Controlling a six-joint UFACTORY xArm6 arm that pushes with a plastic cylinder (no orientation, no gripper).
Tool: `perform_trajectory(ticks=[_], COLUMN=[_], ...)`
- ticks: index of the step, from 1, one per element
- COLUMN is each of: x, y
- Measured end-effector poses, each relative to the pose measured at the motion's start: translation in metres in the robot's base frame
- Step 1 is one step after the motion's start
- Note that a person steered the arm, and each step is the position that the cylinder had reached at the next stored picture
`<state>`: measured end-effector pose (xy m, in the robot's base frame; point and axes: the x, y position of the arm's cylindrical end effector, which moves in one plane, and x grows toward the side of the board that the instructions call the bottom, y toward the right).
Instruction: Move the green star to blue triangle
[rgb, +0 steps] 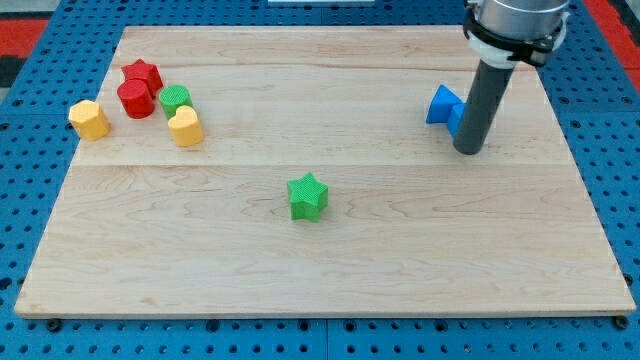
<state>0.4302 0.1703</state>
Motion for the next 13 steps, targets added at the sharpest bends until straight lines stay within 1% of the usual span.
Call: perform_trajectory(ticks=[1, 2, 3, 4, 5, 6, 7, 9, 10, 11, 12, 13], x=[0.050, 0.113, 0.144, 0.142, 0.098, 0.043, 0.020, 0.026, 0.067, 0.081, 0.053, 0.036], y=[0.015, -0.014, -0.124, -0.222, -0.246, -0.226, -0.179, -0.291, -0.289, -0.240, -0.175, -0.104])
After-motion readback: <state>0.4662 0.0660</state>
